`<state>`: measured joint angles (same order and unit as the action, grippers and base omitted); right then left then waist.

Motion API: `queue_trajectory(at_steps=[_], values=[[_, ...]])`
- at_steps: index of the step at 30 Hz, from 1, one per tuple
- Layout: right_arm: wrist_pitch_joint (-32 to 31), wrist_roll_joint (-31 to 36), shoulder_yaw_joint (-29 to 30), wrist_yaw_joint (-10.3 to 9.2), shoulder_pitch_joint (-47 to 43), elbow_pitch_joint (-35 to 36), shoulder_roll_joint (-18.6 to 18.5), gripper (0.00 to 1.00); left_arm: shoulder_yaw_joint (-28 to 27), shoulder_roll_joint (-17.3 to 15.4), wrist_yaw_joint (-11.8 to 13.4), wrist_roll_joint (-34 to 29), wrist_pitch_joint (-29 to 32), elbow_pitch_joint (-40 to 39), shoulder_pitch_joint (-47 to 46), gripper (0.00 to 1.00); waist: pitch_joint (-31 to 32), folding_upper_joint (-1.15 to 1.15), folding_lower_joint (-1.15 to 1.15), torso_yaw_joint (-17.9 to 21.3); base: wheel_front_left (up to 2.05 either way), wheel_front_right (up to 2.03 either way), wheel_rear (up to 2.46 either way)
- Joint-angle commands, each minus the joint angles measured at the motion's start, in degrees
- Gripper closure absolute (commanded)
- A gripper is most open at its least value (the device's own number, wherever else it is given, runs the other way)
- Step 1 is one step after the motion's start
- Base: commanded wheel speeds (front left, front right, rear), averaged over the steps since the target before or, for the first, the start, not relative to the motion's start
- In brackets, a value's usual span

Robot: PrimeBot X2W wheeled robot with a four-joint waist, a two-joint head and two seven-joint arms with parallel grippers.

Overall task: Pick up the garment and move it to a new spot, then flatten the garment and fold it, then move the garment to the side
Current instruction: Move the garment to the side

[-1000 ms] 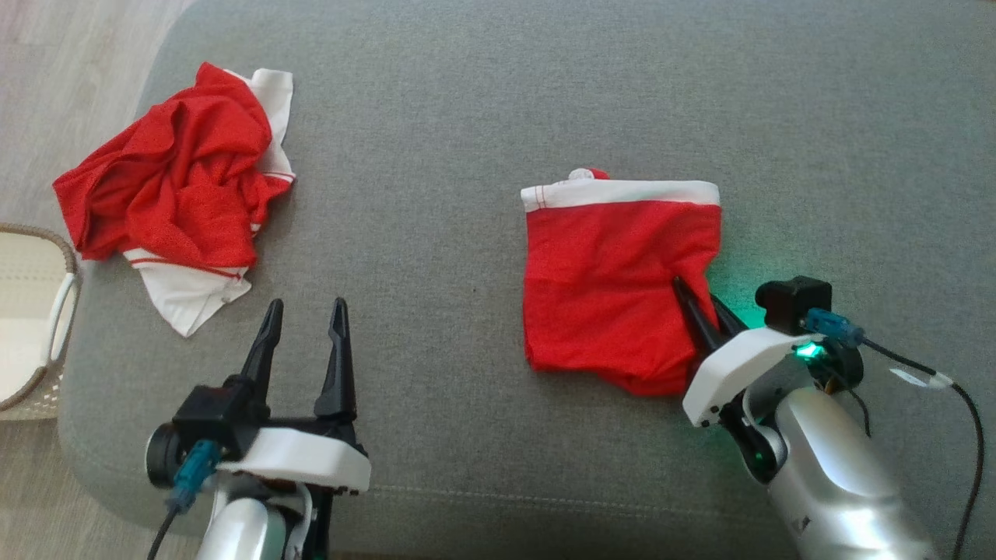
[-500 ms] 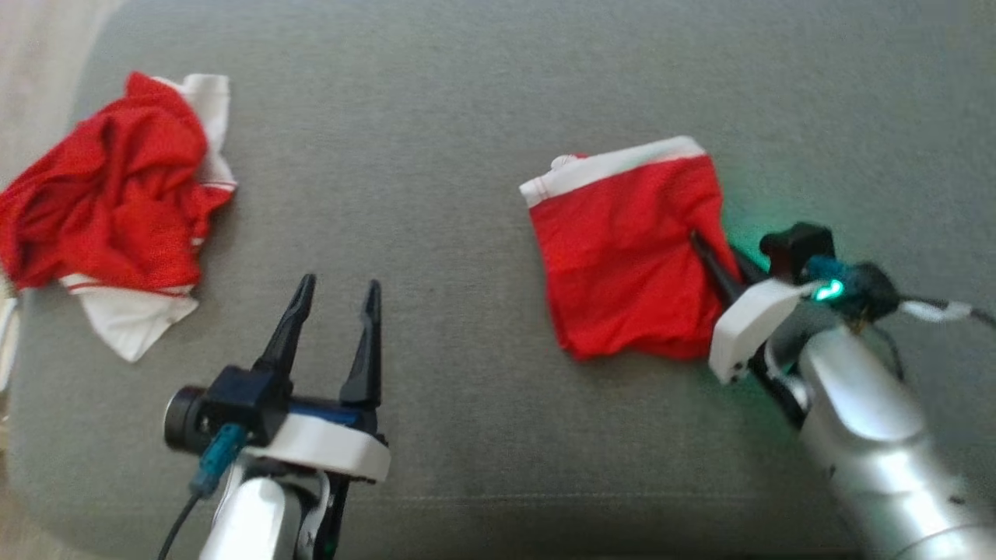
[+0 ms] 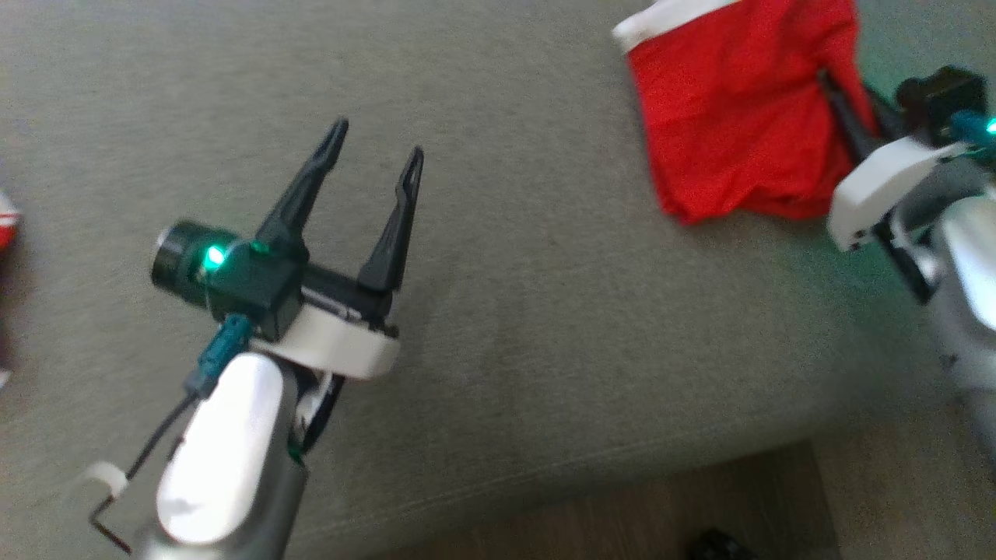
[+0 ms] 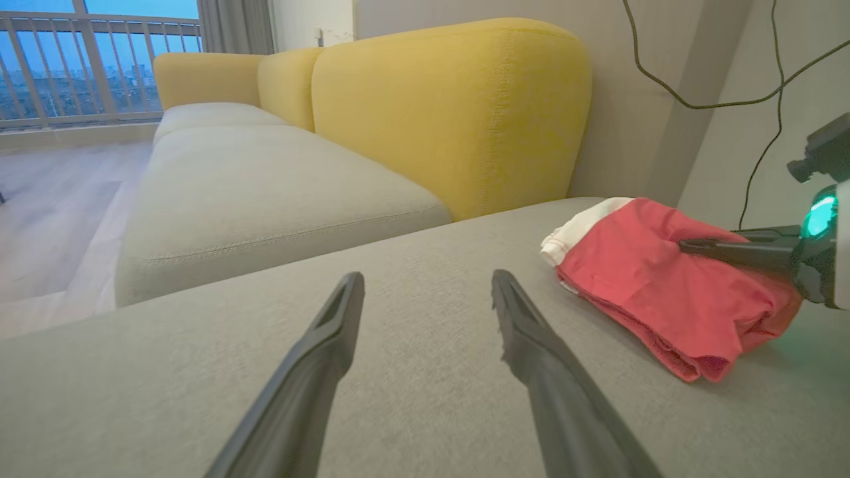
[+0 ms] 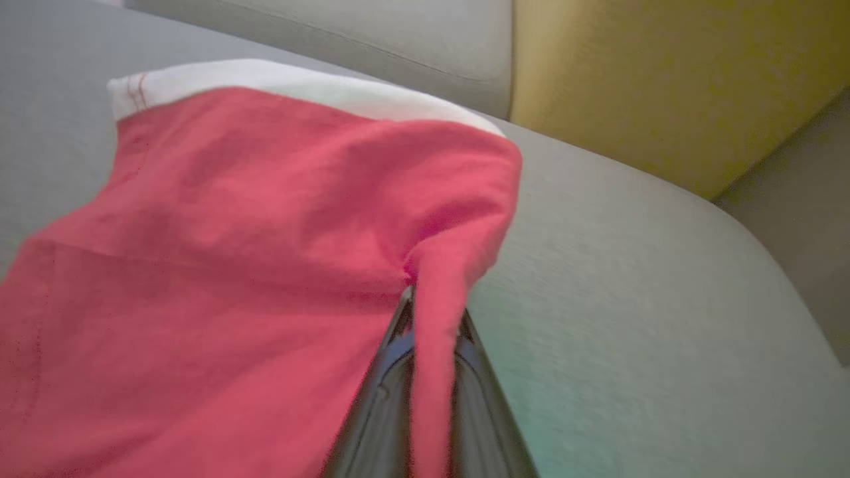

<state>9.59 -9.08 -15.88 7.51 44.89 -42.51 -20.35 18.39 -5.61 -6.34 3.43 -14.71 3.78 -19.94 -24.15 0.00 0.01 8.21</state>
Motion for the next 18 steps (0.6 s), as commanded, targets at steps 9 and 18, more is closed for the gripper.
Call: queue_trajectory(at_steps=[9,18], values=[[1.60,-0.04,6.41,-0.02,3.55,2.06,-3.43,1.00,0.48,-3.14,-0.71,-0.52,-0.29,-2.91,-5.97,0.00,-8.35,0.00,-0.01,8.40,0.00,0.00,0.00],[2.16,2.21,13.93,-0.02,3.18,2.27,-3.76,1.00,-0.22,-4.54,-0.62,0.10,-0.29,-3.78,-5.30,0.00,-10.01,0.00,-0.01,9.77,0.00,0.00,0.00]])
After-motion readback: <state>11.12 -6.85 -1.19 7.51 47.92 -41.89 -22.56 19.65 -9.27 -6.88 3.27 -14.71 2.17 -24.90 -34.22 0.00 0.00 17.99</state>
